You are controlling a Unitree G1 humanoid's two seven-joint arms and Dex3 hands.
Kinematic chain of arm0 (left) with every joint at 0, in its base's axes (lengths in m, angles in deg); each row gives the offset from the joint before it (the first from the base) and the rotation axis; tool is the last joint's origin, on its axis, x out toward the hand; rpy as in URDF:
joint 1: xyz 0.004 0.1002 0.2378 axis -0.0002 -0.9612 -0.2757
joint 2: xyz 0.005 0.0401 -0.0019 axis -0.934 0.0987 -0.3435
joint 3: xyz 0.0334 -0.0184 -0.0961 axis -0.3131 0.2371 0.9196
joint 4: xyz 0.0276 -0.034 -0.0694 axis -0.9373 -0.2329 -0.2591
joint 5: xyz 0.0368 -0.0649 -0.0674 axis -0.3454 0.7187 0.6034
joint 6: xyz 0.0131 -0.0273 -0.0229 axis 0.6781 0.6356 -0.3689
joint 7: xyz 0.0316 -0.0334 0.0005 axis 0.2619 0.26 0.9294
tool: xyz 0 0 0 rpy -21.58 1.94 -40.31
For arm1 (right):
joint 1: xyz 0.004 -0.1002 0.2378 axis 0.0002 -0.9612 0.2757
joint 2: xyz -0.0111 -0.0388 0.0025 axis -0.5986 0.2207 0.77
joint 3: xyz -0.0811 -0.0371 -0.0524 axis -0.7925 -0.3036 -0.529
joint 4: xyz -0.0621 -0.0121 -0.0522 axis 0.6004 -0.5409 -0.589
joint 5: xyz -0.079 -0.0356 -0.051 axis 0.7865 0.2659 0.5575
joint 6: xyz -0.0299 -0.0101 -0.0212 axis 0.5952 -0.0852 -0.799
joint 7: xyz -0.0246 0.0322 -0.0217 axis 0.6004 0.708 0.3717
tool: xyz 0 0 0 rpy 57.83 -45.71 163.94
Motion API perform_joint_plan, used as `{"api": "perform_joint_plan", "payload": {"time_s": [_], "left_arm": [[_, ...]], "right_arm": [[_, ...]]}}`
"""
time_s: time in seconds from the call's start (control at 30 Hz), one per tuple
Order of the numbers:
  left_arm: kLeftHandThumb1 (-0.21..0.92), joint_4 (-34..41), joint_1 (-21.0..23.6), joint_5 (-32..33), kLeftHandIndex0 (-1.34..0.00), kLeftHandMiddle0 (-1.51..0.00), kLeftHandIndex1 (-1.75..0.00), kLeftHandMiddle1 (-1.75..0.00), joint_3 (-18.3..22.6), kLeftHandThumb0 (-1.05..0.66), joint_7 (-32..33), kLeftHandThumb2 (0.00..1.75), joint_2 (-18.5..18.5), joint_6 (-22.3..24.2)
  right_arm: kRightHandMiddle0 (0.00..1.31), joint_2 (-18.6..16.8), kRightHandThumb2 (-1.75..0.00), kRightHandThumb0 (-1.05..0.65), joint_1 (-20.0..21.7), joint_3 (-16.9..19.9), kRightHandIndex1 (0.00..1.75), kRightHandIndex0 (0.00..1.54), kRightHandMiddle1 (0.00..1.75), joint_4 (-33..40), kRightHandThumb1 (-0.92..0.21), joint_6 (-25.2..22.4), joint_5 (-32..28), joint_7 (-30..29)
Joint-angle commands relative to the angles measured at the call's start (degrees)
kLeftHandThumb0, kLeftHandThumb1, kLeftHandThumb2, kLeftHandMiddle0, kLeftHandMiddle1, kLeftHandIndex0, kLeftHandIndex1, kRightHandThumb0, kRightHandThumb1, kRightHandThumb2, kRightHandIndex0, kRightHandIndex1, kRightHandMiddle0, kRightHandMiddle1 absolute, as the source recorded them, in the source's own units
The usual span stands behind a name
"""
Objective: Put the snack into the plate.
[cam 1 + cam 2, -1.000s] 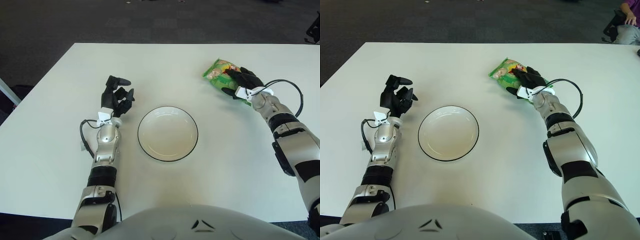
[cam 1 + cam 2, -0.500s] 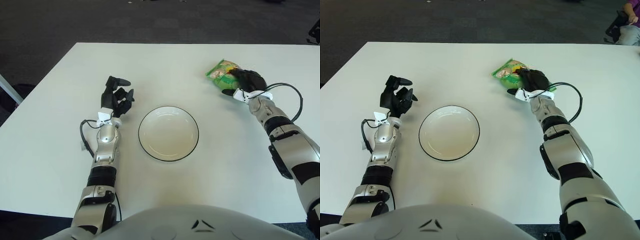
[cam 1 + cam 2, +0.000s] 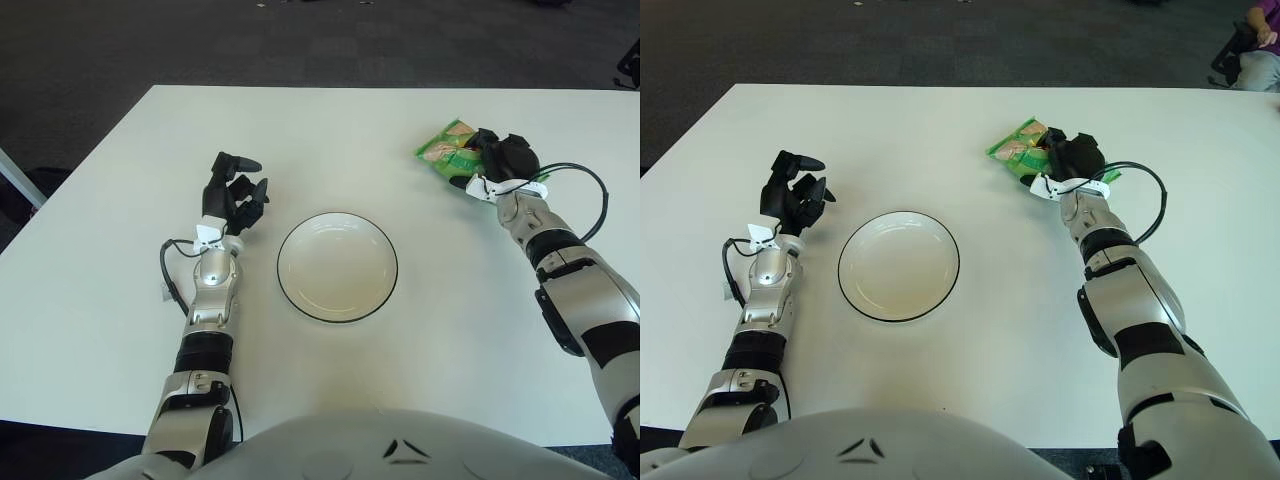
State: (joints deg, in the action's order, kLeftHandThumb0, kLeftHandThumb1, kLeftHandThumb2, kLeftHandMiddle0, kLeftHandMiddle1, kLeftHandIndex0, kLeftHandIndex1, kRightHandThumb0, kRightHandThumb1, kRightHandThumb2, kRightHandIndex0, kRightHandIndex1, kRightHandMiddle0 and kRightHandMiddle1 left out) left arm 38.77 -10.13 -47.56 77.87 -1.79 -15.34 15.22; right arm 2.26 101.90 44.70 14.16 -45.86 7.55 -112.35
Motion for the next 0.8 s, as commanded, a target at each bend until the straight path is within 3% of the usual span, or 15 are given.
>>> {"api": "perform_joint_plan", "payload": {"time_s": [0.0, 0.13, 0.33, 0.77], "left_arm": [[0.92, 0.1, 0.4, -0.5, -0.41, -0.81, -1.54, -1.7, 0.0, -0.36, 0.5, 0.33, -0.4, -0.7], [0.92, 0.1, 0.3, -0.5, -0.4, -0.81, -1.55, -1.71, 0.0, -0.36, 0.4, 0.33, -0.4, -0.8], [0.92, -0.1, 0.4, -0.5, -0.4, -0.8, -1.55, -1.71, 0.1, -0.36, 0.4, 0.33, -0.5, -1.1], [0.92, -0.2, 0.4, -0.4, -0.4, -0.8, -1.55, -1.71, 0.0, -0.36, 0.4, 0.34, -0.6, -1.2]], "right_arm": [[0.48, -0.3, -1.39, 0.0, -4.1, -0.2, 1.72, 0.64, 1.74, -2.3, -0.25, -0.4, -0.2, 1.6], [0.49, 0.0, -1.45, 0.0, -4.3, 0.3, 1.74, 0.67, 1.74, -2.1, -0.21, 0.8, -0.4, 0.3], [0.44, 0.4, -1.38, 0.0, -4.7, 1.4, 1.74, 0.62, 1.75, -1.7, -0.27, 3.2, -1.0, -1.7], [0.41, 1.1, -1.33, 0.0, -6.0, 7.1, 1.7, 0.61, 1.75, 3.7, -0.3, 13.4, -5.8, -7.2]]}}
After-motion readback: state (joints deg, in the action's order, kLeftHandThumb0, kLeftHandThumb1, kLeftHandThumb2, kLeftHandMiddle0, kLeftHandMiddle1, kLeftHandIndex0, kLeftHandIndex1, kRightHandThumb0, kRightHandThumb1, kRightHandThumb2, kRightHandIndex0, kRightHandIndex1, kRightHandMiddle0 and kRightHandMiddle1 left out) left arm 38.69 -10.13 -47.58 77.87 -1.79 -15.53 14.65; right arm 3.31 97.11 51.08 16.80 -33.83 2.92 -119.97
